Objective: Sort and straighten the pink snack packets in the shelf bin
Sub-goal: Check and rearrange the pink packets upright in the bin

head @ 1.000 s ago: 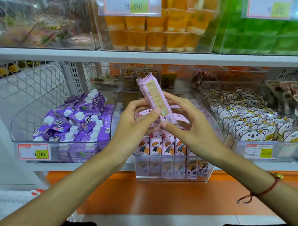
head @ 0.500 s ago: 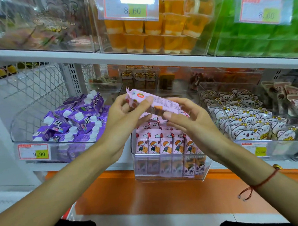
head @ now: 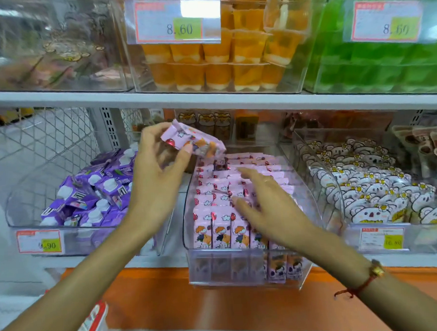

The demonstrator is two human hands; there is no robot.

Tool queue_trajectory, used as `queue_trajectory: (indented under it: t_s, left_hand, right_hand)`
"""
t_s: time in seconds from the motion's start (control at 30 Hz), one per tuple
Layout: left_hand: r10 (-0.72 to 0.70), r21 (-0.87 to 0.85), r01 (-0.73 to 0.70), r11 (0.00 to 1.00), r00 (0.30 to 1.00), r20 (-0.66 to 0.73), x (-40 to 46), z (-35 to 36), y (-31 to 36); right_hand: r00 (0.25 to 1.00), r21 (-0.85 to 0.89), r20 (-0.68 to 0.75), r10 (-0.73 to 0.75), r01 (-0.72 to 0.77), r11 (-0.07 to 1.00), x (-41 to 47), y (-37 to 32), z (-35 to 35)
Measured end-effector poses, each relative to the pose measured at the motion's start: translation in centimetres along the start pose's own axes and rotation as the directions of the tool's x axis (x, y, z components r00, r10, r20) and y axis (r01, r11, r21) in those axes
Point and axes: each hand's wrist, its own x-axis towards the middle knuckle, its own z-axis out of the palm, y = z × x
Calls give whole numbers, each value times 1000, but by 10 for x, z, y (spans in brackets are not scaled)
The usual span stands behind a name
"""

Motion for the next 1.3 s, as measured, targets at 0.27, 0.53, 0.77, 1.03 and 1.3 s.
queue_trajectory:
  t_s: [0.27,0.53,0.77,1.03,1.3]
  left_hand:
    - [-97,282,15,959,955,279,45,6,-53]
    - [-237,555,-109,824,825,513,86,15,-73]
    - [-249,735,-383,560,768,590,103,48,-78]
    - [-406,802,-488,343,693,596,108,60,-85]
    - [-361,723,-567,395,628,690,95,47,-67]
  right_hand:
    - [977,-323,189,-95,153,934,7,6,6]
    - [972,-262,215,-98,155,953,8,9,4]
    - [972,-244,208,-109,160,957,8,11,3]
    - [979,-252,166,-121,160,954,5,13,4]
    - [982,-251,64,-178,188,950,-5,1,-13]
